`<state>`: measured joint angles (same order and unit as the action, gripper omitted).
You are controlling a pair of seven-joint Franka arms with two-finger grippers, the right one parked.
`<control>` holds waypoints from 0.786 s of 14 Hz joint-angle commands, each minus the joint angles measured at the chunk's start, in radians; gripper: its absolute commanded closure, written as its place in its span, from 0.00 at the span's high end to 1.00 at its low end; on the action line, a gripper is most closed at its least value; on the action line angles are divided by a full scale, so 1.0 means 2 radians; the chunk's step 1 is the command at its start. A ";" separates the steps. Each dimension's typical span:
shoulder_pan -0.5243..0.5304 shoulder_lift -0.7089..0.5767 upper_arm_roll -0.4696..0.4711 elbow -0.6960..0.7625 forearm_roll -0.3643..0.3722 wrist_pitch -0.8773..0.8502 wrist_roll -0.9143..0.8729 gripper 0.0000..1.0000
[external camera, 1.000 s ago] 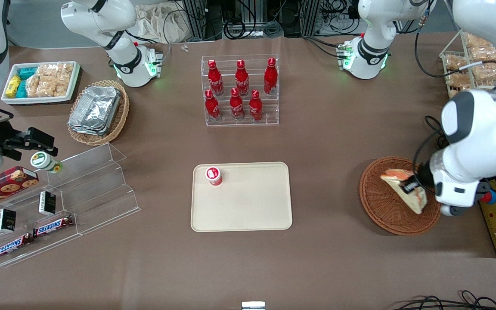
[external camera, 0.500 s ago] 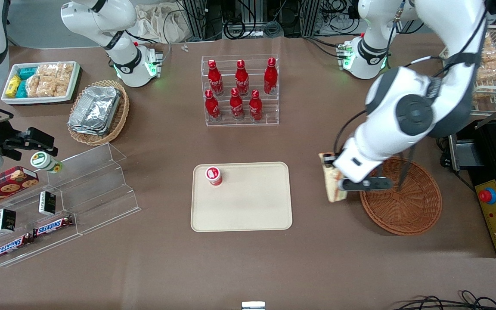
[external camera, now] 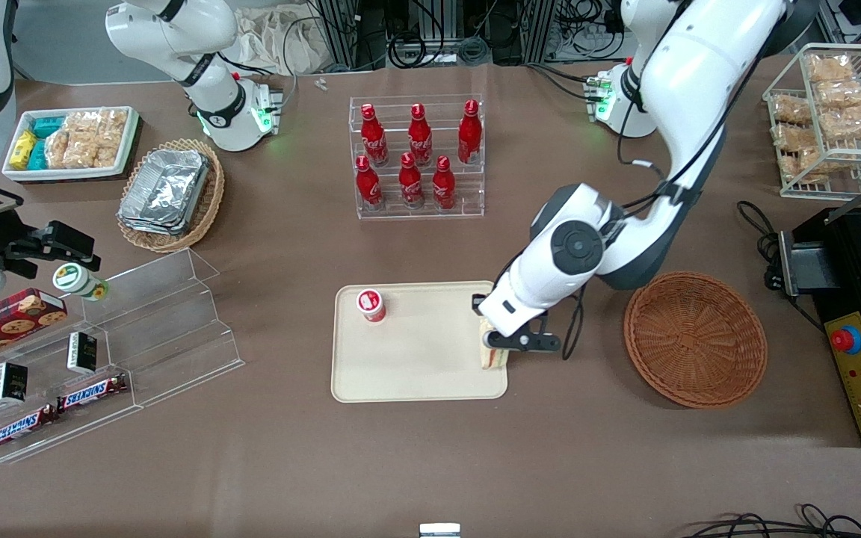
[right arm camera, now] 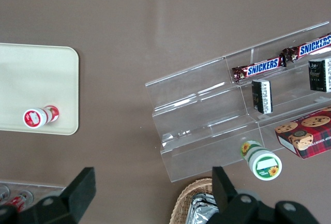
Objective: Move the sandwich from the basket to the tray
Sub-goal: 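Lift the sandwich and carry it over the cream tray, then lower the sandwich onto the tray and open the left gripper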
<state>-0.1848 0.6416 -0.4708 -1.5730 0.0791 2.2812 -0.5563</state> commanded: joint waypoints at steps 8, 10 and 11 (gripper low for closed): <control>-0.026 0.070 0.005 0.015 0.114 0.019 -0.021 0.12; -0.030 0.084 0.005 0.015 0.132 0.053 -0.049 0.73; -0.029 0.083 0.005 0.015 0.139 0.058 -0.058 1.00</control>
<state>-0.2277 0.7885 -0.4650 -1.5691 0.3111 2.3674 -0.6127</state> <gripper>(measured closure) 0.709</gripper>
